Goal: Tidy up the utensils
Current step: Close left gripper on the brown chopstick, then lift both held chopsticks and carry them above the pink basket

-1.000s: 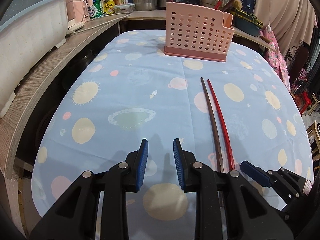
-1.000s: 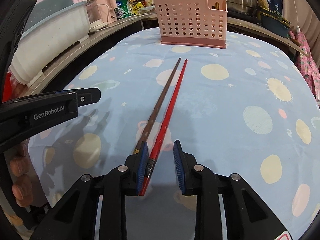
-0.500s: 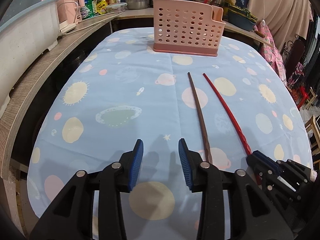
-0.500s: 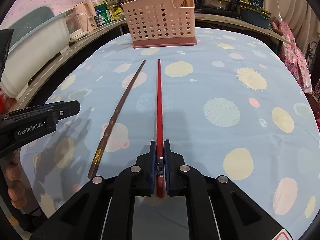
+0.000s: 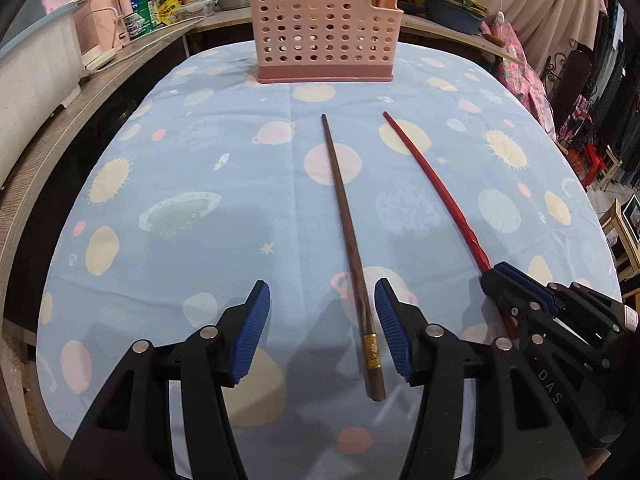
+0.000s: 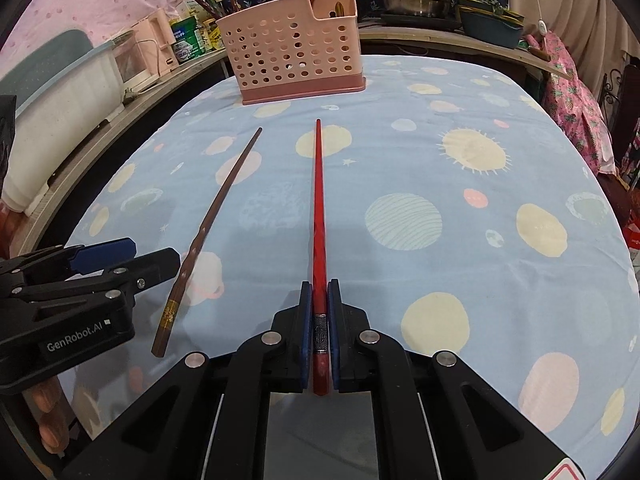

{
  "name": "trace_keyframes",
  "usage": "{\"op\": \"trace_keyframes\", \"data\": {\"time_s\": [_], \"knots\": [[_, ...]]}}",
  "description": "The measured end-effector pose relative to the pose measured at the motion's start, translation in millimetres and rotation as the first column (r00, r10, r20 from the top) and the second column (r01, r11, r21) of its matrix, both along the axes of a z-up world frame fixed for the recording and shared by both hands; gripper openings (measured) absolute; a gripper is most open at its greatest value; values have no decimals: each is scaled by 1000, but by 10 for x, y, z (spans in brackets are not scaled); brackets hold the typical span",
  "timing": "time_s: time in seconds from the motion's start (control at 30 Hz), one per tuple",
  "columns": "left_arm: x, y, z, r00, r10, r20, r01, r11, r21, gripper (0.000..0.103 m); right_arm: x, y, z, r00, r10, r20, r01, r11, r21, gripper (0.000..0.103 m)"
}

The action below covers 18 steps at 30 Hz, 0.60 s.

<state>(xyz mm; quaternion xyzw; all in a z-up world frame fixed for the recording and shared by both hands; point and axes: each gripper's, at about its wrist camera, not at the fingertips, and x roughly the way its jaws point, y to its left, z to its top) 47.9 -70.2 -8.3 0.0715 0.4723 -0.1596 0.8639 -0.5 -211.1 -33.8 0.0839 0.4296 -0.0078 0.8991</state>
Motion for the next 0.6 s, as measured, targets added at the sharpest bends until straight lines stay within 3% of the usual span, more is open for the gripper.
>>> {"op": "trace_keyframes", "data": {"time_s": [0.5,0.6], "knots": [[9,-31,-151,1000,15,-12,-14,1000,25,52,-21,-10,-8,1000,2,8,-2,1000,4,7],[5,-14,-149,1000,17,-5,-16,1000,26,44,-20,-6,-3,1000,2,9,-2,1000,3,7]]}}
